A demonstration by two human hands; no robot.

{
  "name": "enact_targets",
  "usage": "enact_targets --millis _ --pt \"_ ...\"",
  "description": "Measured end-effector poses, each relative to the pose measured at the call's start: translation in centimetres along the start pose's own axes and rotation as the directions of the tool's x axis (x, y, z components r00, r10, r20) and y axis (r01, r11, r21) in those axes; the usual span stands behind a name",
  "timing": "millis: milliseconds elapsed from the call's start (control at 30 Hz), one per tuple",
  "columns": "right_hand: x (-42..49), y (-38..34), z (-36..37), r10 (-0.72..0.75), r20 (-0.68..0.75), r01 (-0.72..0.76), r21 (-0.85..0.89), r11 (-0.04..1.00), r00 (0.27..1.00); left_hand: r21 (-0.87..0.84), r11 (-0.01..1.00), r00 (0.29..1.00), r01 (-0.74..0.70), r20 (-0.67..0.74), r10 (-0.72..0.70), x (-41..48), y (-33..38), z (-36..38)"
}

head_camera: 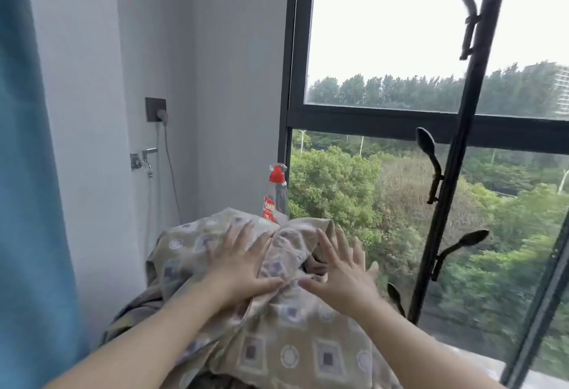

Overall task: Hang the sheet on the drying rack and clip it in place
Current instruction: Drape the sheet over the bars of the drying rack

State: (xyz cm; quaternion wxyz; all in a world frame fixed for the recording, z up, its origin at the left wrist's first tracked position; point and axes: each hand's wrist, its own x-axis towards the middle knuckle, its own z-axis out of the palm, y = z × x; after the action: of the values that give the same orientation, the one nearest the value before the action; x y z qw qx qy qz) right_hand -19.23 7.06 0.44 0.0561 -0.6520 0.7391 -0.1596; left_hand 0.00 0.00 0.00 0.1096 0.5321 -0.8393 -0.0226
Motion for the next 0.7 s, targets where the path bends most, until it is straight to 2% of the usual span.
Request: enact_targets --millis 100,233,400,567,700 --pt "1.5 0.4 2.1 0.072 0.043 -0.073 0.030 0.997 0.996 -0.031 0.998 0.996 0.061 0.064 -0.059 0.8 -0.9 1.2" --pt "3.7 1.3 4.9 0.158 0.060 -0.165 0.127 0.978 0.986 -0.146 0.986 0.997 0.077 0.023 -0.074 2.3 -2.1 3.1" --pt "5.9 2.1 7.9 0.240 0.090 -0.255 0.240 0.937 0.967 -0.144 0.979 0.989 0.147 -0.005 -0.150 3.1 -3.1 5.1" --pt "6.9 2.1 10.1 0.229 0.173 -0.274 0.313 0.909 0.958 -0.197 0.966 0.984 0.167 -0.028 -0.175 4.0 -3.6 6.1" --pt "7.1 1.8 10.6 0.187 0.169 -0.243 0.423 0.873 0.968 -0.260 0.953 0.984 0.158 -0.034 -0.173 4.6 -4.1 6.7"
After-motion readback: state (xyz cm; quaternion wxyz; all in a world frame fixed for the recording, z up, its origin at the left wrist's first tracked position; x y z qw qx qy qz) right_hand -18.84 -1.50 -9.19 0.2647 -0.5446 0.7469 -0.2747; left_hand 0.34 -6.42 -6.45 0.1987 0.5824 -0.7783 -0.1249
